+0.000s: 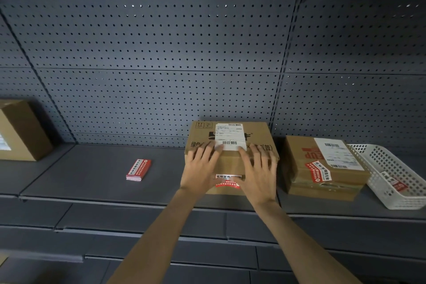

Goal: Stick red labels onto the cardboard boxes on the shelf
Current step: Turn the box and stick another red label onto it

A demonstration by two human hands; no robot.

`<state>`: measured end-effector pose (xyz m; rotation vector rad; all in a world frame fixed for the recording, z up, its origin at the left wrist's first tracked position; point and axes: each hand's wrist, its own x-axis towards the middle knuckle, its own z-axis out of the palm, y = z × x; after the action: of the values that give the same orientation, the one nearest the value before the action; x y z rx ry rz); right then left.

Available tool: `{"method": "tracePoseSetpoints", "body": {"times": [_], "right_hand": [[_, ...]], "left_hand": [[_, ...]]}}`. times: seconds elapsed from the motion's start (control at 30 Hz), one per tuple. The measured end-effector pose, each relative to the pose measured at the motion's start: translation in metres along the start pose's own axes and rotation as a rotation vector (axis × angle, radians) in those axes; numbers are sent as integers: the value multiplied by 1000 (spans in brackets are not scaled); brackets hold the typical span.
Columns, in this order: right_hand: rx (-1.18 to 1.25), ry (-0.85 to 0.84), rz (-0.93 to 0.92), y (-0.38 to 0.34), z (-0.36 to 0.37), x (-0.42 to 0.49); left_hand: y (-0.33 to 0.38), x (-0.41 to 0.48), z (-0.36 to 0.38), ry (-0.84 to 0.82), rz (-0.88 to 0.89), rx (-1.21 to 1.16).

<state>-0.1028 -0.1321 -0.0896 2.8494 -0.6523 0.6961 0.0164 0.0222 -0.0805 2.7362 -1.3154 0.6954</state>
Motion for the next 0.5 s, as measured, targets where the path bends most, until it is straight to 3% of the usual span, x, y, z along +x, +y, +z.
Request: {"method": "tracePoseSetpoints", "body": {"times": [0.3,0.5], "right_hand": [[52,-42,-143,28,1,1],[45,5,-30,9,1,-2]], "left_hand": [[-13,0,2,-27,82,66],[2,-6,0,42,-16,-77]]}}
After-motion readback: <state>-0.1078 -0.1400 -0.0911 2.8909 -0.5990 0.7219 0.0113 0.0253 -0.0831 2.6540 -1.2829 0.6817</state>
